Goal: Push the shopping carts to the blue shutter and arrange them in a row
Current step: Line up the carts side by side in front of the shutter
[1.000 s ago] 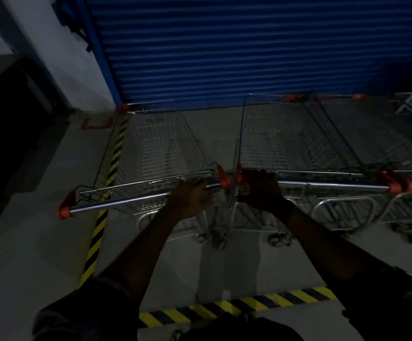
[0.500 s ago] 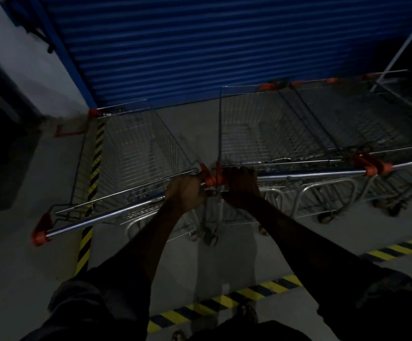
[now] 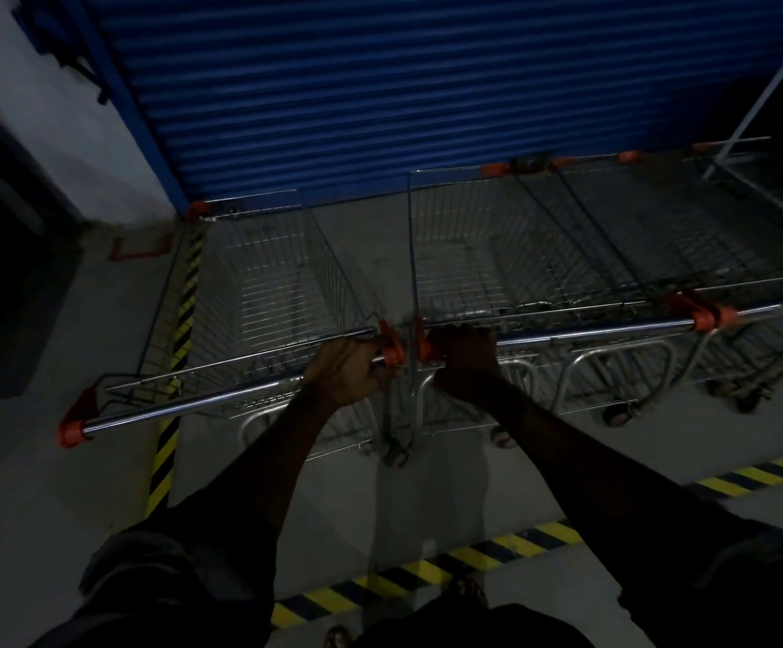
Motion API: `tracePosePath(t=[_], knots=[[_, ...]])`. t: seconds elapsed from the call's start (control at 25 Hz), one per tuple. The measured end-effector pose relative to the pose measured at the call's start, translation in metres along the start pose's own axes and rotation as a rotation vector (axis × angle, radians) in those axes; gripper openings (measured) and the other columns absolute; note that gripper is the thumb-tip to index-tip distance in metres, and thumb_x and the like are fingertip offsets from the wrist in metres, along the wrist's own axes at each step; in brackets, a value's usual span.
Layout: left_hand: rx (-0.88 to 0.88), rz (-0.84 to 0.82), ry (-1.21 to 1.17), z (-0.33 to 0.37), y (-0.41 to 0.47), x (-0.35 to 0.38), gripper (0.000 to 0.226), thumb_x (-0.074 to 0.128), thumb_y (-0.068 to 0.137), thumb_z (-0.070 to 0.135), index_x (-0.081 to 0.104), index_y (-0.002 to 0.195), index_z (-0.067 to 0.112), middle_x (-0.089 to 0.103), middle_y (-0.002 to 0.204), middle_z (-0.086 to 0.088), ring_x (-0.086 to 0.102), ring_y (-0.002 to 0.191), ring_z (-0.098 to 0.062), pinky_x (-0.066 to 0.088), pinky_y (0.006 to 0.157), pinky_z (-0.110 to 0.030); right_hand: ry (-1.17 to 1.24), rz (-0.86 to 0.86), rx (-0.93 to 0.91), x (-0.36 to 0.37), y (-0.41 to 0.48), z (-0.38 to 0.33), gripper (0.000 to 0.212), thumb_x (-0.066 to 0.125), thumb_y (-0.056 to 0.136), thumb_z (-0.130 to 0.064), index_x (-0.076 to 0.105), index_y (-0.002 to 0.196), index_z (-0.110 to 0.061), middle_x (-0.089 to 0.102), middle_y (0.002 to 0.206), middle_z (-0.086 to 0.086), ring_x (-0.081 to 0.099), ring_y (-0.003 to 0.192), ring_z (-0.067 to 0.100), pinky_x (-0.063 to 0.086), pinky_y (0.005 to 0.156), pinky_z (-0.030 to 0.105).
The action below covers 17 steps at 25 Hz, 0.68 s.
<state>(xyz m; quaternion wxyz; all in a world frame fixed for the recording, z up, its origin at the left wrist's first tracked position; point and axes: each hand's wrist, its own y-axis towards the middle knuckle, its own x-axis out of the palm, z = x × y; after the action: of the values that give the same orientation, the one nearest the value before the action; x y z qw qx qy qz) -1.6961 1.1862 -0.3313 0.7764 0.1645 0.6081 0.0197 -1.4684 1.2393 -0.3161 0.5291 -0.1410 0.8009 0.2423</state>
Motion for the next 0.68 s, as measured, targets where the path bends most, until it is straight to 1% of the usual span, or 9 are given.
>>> tracePosePath(t=[0.08, 0.16, 0.24, 0.28, 0.36, 0.44, 0.52, 0.6, 0.68], knots=[[0.047, 0.037, -0.016, 0.005, -0.006, -0.002, 0.047, 0.057, 0.087, 0.070, 0.058, 0.126, 0.043, 0.073, 0.111, 0.009, 0.072, 0.092, -0.017, 0.057, 0.073, -0.032, 0.006, 0.031, -0.040, -0.001, -0.006, 0.003, 0.057, 0.061, 0.049, -0.032, 0.077, 0.102, -0.018, 0.076, 0.098, 0.007, 0.070, 0.092, 0.037, 0.046, 0.089, 0.055], [0.085, 0.072, -0.014, 0.013, -0.010, -0.006, 0.046, 0.059, 0.086, 0.068, 0.062, 0.123, 0.040, 0.074, 0.106, 0.007, 0.073, 0.087, -0.020, 0.055, 0.070, -0.029, -0.001, 0.018, -0.061, 0.000, -0.008, 0.006, 0.057, 0.063, 0.050, -0.033, 0.077, 0.104, -0.019, 0.076, 0.101, 0.006, 0.070, 0.095, 0.037, 0.046, 0.090, 0.055], [0.076, 0.053, -0.041, 0.024, -0.012, -0.006, 0.054, 0.050, 0.084, 0.072, 0.064, 0.123, 0.037, 0.075, 0.105, 0.004, 0.073, 0.089, -0.022, 0.052, 0.071, -0.029, -0.006, -0.004, -0.049, 0.000, -0.008, 0.008, 0.057, 0.067, 0.053, -0.034, 0.076, 0.107, -0.019, 0.075, 0.106, 0.007, 0.069, 0.101, 0.037, 0.043, 0.093, 0.055], [0.061, 0.036, -0.046, 0.029, -0.011, -0.005, 0.060, 0.044, 0.083, 0.077, 0.063, 0.124, 0.038, 0.075, 0.106, 0.003, 0.073, 0.091, -0.023, 0.052, 0.073, -0.029, 0.007, 0.002, -0.051, 0.000, -0.008, 0.009, 0.056, 0.073, 0.053, -0.033, 0.077, 0.107, -0.018, 0.075, 0.107, 0.007, 0.069, 0.101, 0.038, 0.043, 0.093, 0.055], [0.038, 0.019, -0.031, 0.036, -0.008, 0.000, 0.074, 0.033, 0.081, 0.089, 0.057, 0.132, 0.041, 0.075, 0.110, 0.002, 0.072, 0.097, -0.022, 0.054, 0.077, -0.030, 0.028, 0.051, -0.083, -0.001, -0.010, 0.011, 0.054, 0.079, 0.049, -0.029, 0.078, 0.102, -0.018, 0.076, 0.103, 0.008, 0.071, 0.096, 0.038, 0.046, 0.089, 0.059], [0.034, 0.011, 0.009, 0.037, -0.003, 0.002, 0.079, 0.029, 0.080, 0.091, 0.051, 0.138, 0.042, 0.075, 0.112, 0.000, 0.072, 0.098, -0.023, 0.057, 0.078, -0.032, 0.028, 0.109, -0.115, -0.003, -0.010, 0.009, 0.050, 0.074, 0.048, -0.032, 0.078, 0.096, -0.019, 0.077, 0.095, 0.006, 0.073, 0.087, 0.037, 0.050, 0.083, 0.061], [0.069, 0.014, 0.022, 0.035, 0.003, 0.001, 0.072, 0.040, 0.083, 0.086, 0.054, 0.136, 0.040, 0.075, 0.112, 0.000, 0.073, 0.097, -0.024, 0.057, 0.078, -0.033, 0.025, 0.105, -0.104, -0.003, -0.009, 0.011, 0.047, 0.078, 0.050, -0.031, 0.078, 0.095, -0.020, 0.077, 0.094, 0.005, 0.073, 0.086, 0.036, 0.050, 0.084, 0.060], [0.114, 0.050, 0.040, 0.035, 0.008, -0.001, 0.057, 0.058, 0.085, 0.074, 0.060, 0.130, 0.038, 0.075, 0.112, 0.002, 0.073, 0.095, -0.025, 0.057, 0.075, -0.032, -0.013, 0.054, -0.077, 0.000, -0.008, 0.013, 0.048, 0.086, 0.051, -0.028, 0.076, 0.098, -0.024, 0.076, 0.096, 0.003, 0.071, 0.089, 0.035, 0.046, 0.088, 0.058], [0.113, 0.086, 0.079, 0.033, 0.011, -0.002, 0.051, 0.066, 0.084, 0.067, 0.063, 0.128, 0.040, 0.075, 0.110, 0.005, 0.073, 0.092, -0.024, 0.056, 0.071, -0.031, -0.019, 0.032, -0.057, 0.002, -0.007, 0.015, 0.049, 0.083, 0.052, -0.027, 0.075, 0.100, -0.024, 0.076, 0.098, 0.003, 0.070, 0.094, 0.035, 0.044, 0.092, 0.058]])
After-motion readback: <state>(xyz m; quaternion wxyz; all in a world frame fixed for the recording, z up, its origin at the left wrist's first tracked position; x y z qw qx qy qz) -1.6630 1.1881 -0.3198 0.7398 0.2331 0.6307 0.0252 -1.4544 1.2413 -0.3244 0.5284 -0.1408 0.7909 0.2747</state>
